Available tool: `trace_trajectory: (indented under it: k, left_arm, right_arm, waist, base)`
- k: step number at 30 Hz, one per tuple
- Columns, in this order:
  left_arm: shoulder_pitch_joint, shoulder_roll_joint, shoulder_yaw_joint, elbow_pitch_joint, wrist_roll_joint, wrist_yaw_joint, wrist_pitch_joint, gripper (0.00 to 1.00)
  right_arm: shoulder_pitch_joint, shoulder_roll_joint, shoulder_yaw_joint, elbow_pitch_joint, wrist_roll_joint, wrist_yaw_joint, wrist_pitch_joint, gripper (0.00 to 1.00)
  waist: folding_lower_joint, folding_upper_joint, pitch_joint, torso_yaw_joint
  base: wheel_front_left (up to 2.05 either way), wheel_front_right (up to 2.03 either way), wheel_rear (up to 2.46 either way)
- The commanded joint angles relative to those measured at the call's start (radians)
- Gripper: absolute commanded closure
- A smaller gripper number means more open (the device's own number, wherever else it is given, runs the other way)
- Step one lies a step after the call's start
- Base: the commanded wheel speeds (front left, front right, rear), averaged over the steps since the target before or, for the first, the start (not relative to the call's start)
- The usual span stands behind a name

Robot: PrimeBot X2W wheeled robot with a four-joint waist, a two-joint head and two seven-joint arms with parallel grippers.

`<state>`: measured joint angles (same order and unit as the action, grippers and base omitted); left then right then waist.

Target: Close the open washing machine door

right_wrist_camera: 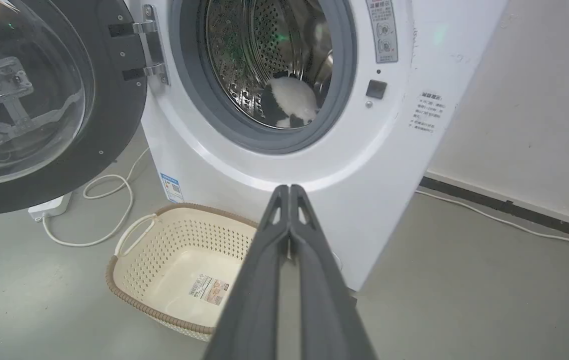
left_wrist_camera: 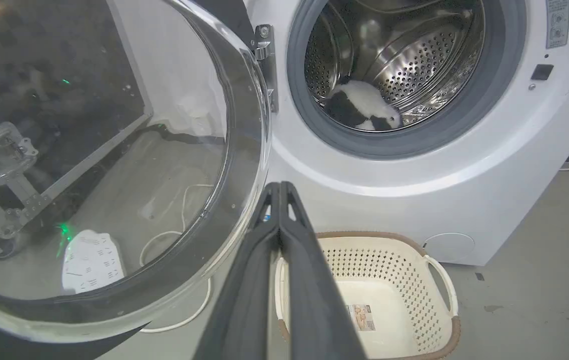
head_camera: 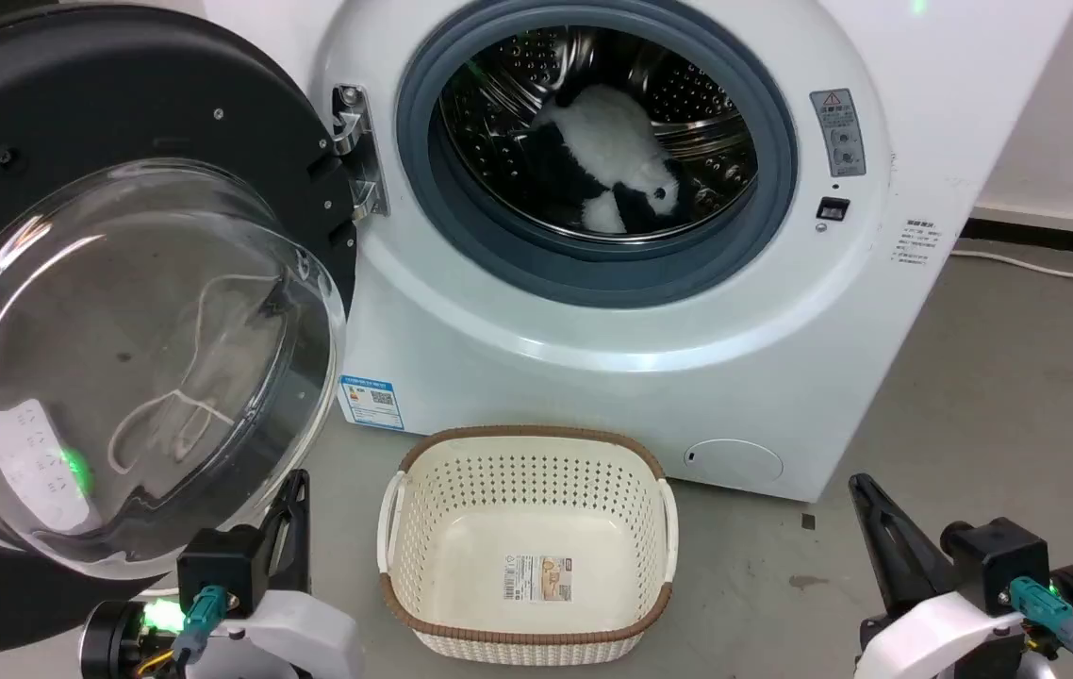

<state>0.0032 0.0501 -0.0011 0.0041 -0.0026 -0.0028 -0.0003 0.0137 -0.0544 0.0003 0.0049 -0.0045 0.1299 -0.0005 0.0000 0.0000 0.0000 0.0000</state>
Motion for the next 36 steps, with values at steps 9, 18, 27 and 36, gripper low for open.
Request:
trace_trajectory:
  k: [9,18,27,36]
  left_arm:
    - [-0.003,0.0,0.001,-0.004,0.003,0.003,0.0,1.0]
    - [-0.003,0.0,0.001,-0.004,0.003,0.003,0.0,1.0]
    - [-0.003,0.0,0.001,-0.004,0.003,0.003,0.0,1.0]
    - [-0.003,0.0,0.001,-0.004,0.003,0.003,0.0,1.0]
  right_arm:
    - [-0.014,0.004,0.0,-0.005,0.005,0.001,0.0,1.0]
    - [-0.014,0.004,0.0,-0.005,0.005,0.001,0.0,1.0]
    - [-0.014,0.004,0.0,-0.005,0.005,0.001,0.0,1.0]
    - [-0.014,0.004,0.0,-0.005,0.005,0.001,0.0,1.0]
  waist:
    - [0.0,0.0,0.0,0.0]
    - [0.0,0.0,0.0,0.0]
    - [0.0,0.0,0.0,0.0]
    - [0.0,0.0,0.0,0.0]
  base:
    - [0.0,0.0,0.0]
    - [0.0,0.0,0.0]
    - [0.0,0.0,0.0]
    - [0.0,0.0,0.0]
